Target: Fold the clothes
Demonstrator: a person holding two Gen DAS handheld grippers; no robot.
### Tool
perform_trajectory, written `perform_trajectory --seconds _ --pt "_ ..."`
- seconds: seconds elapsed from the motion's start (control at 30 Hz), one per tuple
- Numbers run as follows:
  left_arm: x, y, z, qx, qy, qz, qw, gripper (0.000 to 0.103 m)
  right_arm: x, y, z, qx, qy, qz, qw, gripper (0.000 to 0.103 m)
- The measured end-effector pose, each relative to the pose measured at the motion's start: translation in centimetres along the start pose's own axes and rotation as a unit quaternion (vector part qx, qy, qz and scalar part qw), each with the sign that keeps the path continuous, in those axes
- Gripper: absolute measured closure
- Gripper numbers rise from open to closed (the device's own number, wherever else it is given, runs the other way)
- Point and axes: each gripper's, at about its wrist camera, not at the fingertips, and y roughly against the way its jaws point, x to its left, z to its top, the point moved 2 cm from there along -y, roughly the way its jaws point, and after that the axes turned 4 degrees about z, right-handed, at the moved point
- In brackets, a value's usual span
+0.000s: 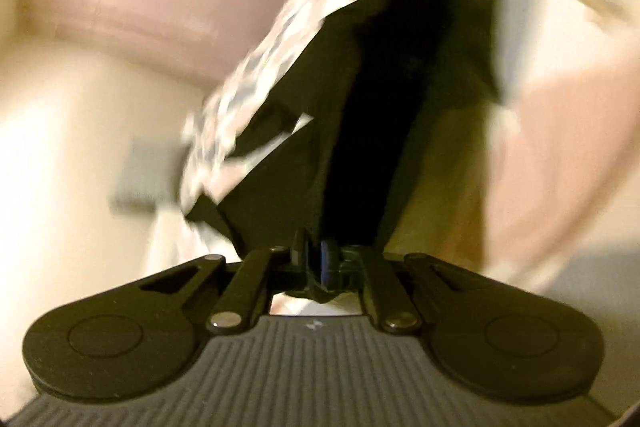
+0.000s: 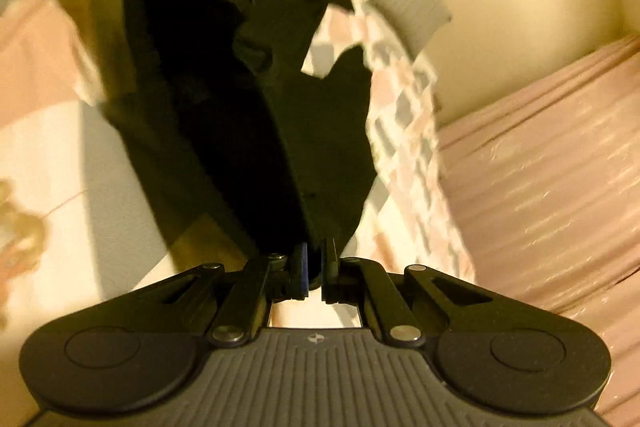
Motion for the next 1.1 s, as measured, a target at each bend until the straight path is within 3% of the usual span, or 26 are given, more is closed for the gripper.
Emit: perform_trajectory --seconds 0.17,0.3,0.37,0.47,0.6,0.67,0.77,0.93,1.1 --pt "-7.5 1.0 -1.8 -0.021 -0.119 -0.048 0.9916 0.097 5.6 -2.4 -2.8 0.062 0.09 0.044 0.993 0.097" --pt "-7.1 2.0 -2.0 -0.025 -0.127 -0.046 0.9906 0.094 5.7 -2.8 -1.8 0.085 0.086 0.054 0.991 0.087" --pt "-6.2 3.3 -2.2 -0.037 -0.129 -0.049 0.9897 0.089 5.4 -1.7 -1.8 0.089 0.088 0.049 0.991 0.065" --pt "-4.9 5.1 -2.4 -0.052 -0.131 -0.053 0.9886 0.074 5.2 -0.3 -1.5 0.075 0.082 0.053 0.992 0.043" --pt "-5.9 4.1 -1.7 -0.026 -0.124 -0.061 0.9901 0.071 6.1 -0.4 -0.9 0.065 0.102 0.059 0.991 0.04" --pt "-6.6 3.5 -1.3 -0.014 -0.122 -0.068 0.9902 0.074 7.0 -1.4 -0.7 0.067 0.127 0.049 0.988 0.03" --pt "-6.4 4.1 -1.2 -0.012 -0.11 -0.073 0.9911 0.072 7.0 -2.0 -0.2 0.069 0.136 0.046 0.987 0.03" --pt "-6.0 5.1 -1.1 -0.01 -0.091 -0.082 0.9924 0.057 7.2 -1.3 0.0 0.075 0.125 0.039 0.988 0.03" --pt "-7.5 2.9 -1.1 0.012 -0.097 -0.076 0.9923 0.058 8.2 -1.9 0.4 0.071 0.148 0.025 0.986 0.03"
